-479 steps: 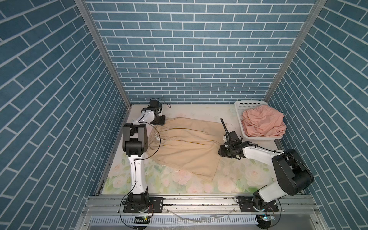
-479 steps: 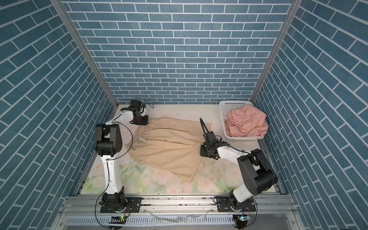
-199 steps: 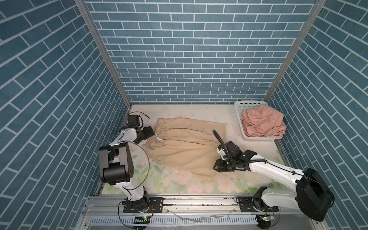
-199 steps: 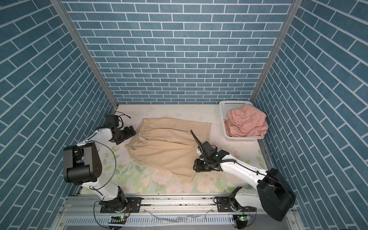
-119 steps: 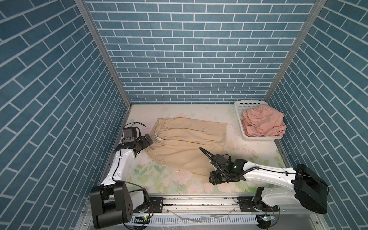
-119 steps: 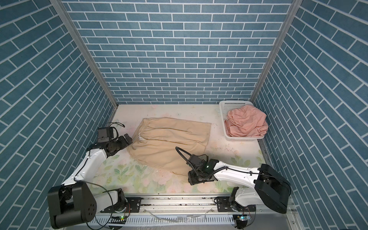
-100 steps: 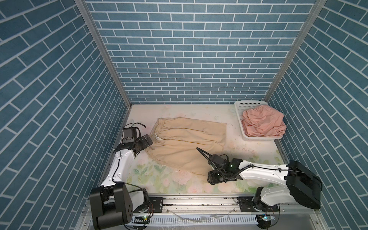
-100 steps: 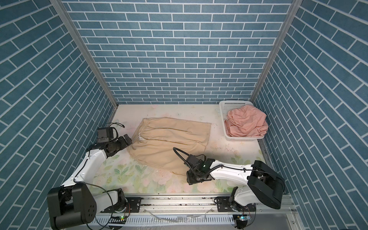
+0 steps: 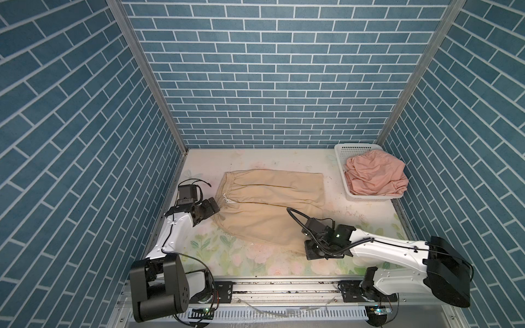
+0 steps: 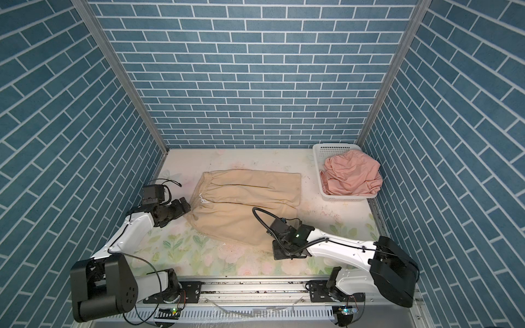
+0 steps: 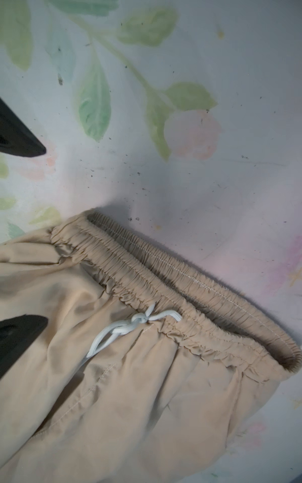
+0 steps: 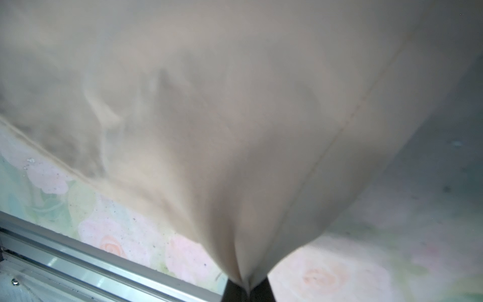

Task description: Fold and stack the shorts

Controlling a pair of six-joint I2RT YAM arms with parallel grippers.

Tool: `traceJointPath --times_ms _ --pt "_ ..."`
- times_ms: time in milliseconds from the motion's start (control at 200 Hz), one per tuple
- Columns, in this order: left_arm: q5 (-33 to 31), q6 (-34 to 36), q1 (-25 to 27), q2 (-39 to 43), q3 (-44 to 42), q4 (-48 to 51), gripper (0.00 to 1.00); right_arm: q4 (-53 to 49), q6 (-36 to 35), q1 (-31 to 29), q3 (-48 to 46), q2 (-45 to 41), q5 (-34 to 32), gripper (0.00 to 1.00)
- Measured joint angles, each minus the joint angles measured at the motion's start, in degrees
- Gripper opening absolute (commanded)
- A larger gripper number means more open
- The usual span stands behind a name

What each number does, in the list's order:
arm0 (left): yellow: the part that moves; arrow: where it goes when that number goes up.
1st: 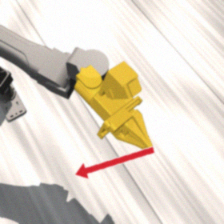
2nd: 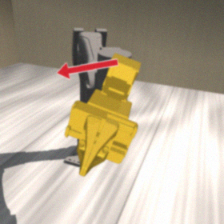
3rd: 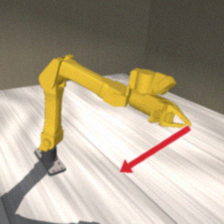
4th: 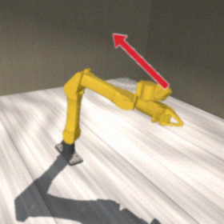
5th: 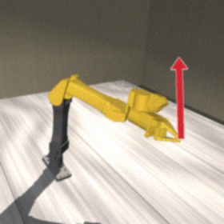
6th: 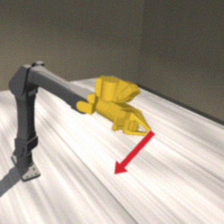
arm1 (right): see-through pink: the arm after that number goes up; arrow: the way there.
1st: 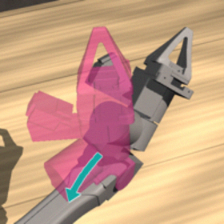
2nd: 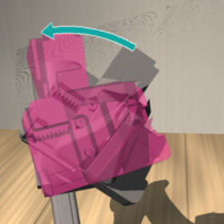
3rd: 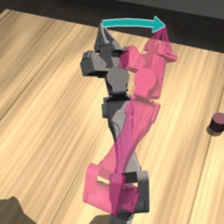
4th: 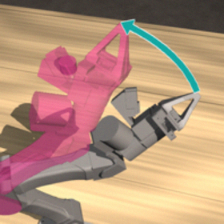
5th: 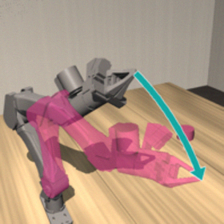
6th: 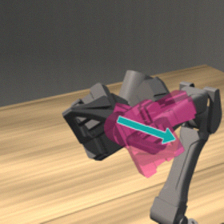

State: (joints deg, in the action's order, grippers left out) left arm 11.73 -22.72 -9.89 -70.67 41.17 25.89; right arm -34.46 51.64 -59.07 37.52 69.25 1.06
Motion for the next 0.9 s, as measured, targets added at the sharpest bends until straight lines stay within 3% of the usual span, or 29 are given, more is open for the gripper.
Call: traceJointPath --times_ms 125,230,405,620,785,900 --pt "3.0 0.7 1.4 -1.1 -1.4 -1.1 0.90 -4.9 -0.6 5.9 -1.1 -5.3 -0.4 0.00" --pt "3.4 1.8 6.4 -2.0 -1.6 -1.2 0.90 -7.6 -2.3 11.1 -1.1 -7.9 -0.4 0.00" --pt "2.7 2.7 13.6 -2.0 -1.9 -1.0 0.80 -9.9 -5.5 17.3 -1.0 -8.2 0.3 0.00" --pt "0.4 1.5 14.3 -1.6 -4.6 1.8 0.72 -10.5 -8.4 20.2 0.6 -5.9 1.6 0.00" --pt "2.1 -0.5 14.3 -0.2 -7.9 1.6 0.64 -10.1 -9.3 21.1 1.1 -4.9 2.1 0.00" --pt "3.2 -1.6 14.3 0.4 -9.3 1.1 0.49 -10.1 -9.7 21.3 1.1 -4.9 2.1 0.00"
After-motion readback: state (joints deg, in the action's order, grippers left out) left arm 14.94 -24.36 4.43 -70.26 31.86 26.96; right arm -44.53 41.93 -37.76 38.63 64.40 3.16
